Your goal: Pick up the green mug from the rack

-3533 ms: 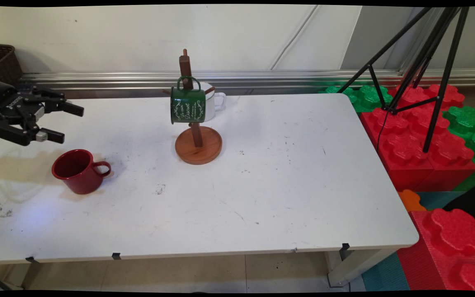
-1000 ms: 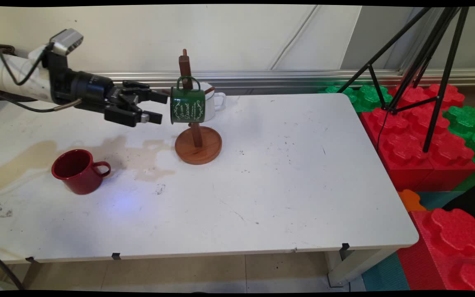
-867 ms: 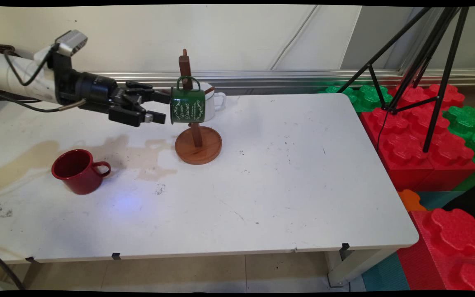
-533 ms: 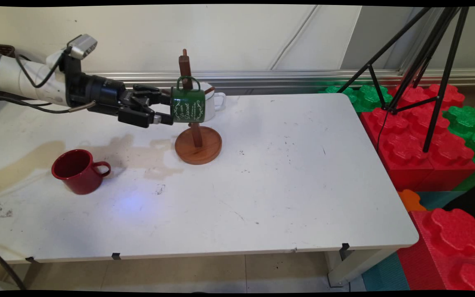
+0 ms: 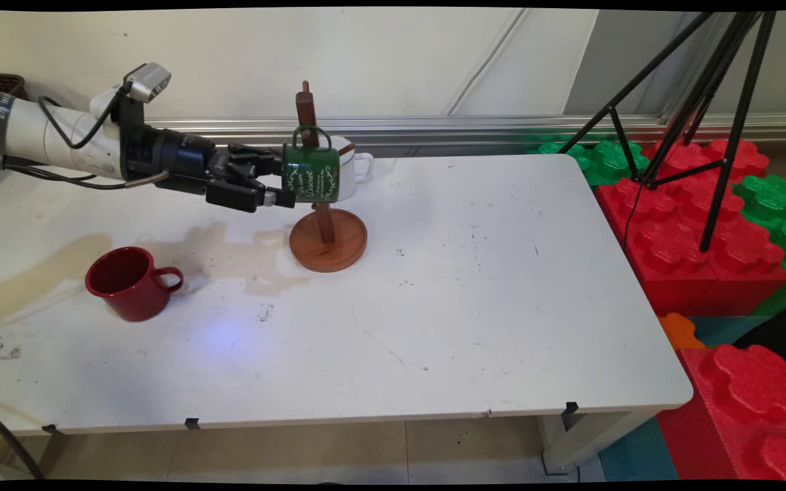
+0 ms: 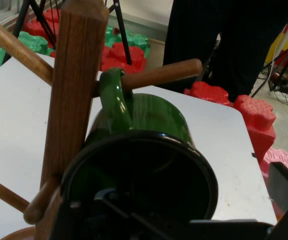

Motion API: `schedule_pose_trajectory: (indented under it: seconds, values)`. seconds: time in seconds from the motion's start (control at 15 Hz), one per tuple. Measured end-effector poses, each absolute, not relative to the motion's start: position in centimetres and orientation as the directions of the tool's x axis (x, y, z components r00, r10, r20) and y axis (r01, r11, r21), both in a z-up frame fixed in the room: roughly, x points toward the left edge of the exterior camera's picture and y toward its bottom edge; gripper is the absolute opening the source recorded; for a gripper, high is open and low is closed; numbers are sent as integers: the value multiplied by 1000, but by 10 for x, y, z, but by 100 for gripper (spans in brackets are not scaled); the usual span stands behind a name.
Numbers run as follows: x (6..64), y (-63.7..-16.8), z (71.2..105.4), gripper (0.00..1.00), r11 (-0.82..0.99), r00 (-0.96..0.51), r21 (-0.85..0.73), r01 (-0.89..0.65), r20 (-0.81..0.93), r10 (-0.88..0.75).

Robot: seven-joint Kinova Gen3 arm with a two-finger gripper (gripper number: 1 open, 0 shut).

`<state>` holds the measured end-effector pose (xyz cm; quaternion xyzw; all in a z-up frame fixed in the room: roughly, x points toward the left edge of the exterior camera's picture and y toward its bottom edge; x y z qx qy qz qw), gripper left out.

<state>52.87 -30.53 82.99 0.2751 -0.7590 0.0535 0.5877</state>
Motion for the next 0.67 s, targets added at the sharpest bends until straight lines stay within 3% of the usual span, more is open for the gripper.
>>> schedule_pose_trajectory:
  seconds: [0.13,0.2,0.67]
  values:
    - [527,-306,829,100,840,-152,246,-484,922,-357]
    - [527,-306,829,0,839,-149,248,-485,922,-358]
    - [523,-307,828,0,834,-128,261,-486,923,-364]
